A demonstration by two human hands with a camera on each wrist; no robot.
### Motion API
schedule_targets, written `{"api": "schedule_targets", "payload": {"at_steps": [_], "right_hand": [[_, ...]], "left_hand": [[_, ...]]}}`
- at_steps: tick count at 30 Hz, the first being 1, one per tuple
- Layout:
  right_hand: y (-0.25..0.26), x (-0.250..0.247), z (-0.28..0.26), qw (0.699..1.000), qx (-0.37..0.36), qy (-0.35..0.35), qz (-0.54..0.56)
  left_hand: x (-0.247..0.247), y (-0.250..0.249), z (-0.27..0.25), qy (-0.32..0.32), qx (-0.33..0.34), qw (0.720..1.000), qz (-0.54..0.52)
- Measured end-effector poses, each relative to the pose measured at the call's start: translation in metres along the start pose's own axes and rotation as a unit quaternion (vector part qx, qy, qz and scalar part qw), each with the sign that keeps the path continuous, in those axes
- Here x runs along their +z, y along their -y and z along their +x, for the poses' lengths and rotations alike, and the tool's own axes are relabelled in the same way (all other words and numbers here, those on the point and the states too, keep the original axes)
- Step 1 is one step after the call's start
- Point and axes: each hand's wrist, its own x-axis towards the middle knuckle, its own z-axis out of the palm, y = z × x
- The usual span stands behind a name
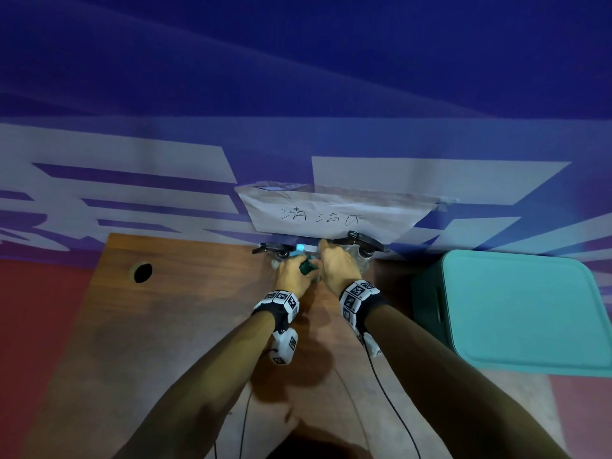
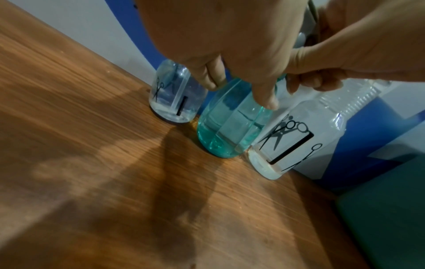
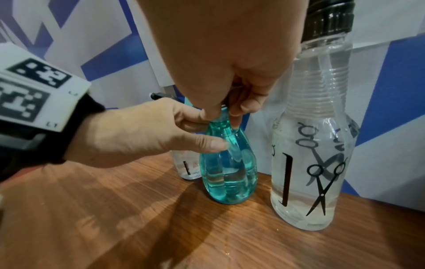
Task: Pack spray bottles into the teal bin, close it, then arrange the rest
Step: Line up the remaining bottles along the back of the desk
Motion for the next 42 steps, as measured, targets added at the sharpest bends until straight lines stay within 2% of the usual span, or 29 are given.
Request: {"api": "schedule_targets", "payload": {"at_steps": [6, 15, 20, 25, 31, 36, 42], "right_hand": [[-0.006, 0.003, 0.003, 1.000, -0.006, 0.001, -0.007], [-0.007, 0.015, 0.002, 0.999, 0.003, -0.044, 0.001], [-0.010, 0.013, 0.006, 1.000, -0.003, -0.017, 0.016], [-0.011, 0.012, 0.003, 0.999, -0.008, -0.022, 0.032], [-0.011, 0.015, 0.001, 0.998, -0.018, -0.051, -0.028], [-0.016, 0.010, 0.001, 0.996, -0.054, -0.043, -0.062], [-0.014, 0.013, 0.000, 0.996, -0.042, -0.043, -0.070]], "left_hand": [[0.006, 0.002, -0.002, -0.008, -0.001, 1.000, -0.004], [0.009, 0.002, -0.005, -0.036, 0.030, 0.999, 0.005], [0.006, 0.001, -0.004, -0.026, 0.027, 0.999, 0.002], [0.007, 0.001, -0.004, -0.029, 0.041, 0.999, 0.007], [0.010, 0.005, -0.001, -0.040, 0.047, 0.998, 0.015], [0.011, 0.007, 0.000, -0.027, 0.034, 0.999, 0.017], [0.012, 0.009, 0.001, -0.027, 0.028, 0.999, 0.034]]}}
